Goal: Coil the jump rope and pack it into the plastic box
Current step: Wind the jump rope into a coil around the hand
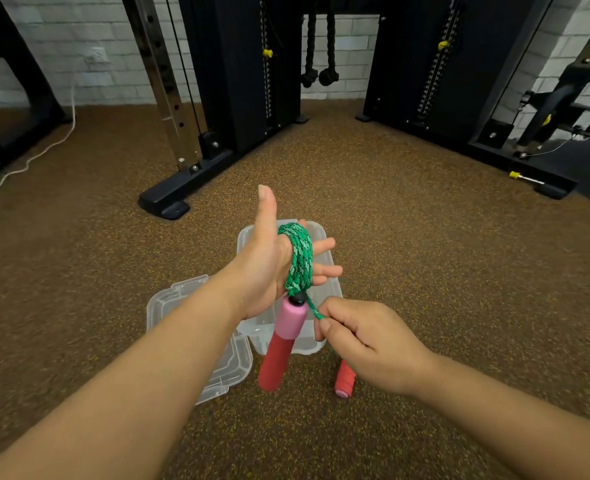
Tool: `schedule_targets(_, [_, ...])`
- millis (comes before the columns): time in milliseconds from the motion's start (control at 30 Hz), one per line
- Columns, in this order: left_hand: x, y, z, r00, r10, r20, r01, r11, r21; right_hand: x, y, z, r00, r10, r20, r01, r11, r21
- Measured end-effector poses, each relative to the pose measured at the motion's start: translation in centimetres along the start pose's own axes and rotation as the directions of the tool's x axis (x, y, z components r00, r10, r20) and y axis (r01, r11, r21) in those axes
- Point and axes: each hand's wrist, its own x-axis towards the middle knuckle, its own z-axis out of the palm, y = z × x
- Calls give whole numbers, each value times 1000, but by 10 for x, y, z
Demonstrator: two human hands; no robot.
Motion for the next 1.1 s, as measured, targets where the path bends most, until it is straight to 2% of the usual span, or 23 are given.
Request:
schedule_targets(133, [-1,-3,1,998,-55,-7,55,981,184,5,-4,-10,993,-106,-60,103,993,-60])
schedule_targets(267, [-6,-1,3,983,-139,123,79,914,398,15,-1,-27,975,-200,-98,183,971,-156])
schedule_targets(367, [-7,-2,-3,945,-264,195,122,835,536,22,3,-40,961,-241,-132,198,942,-272])
schedule_targets(433, [-10,-1,-4,903,-366,226,181,799,574,27,10,-46,956,-224,-191,162,943,-291])
schedule_targets(500, [-15,-1,-3,874,-395,284,177,802,570,31,18,-48,958,-132,-253,80,975,-208])
schedule_targets(600, [-17,-2,-2,859,-336,386,115,861,495,33,26,-43,963,-16,-268,-4,997,-73])
schedule_targets(700, [-17,0,-1,872,-295,390,124,905,406,36,27,-33,961,74,-268,-40,991,127])
schedule_targets(767, [-17,1,-2,889,-268,370,135,928,348,37,24,-30,962,170,-215,-90,937,338])
schedule_targets(867, [-17,3,-6,910,-222,349,138,958,251,35,21,-31,943,332,-13,-246,726,642])
schedule_targets(1033, [-16,8,-8,949,-134,286,111,989,95,29,29,-25,955,256,153,-284,626,726])
schedule_targets(1100, [-14,9,-11,955,-102,277,101,995,19,26,32,-23,951,235,200,-306,627,717])
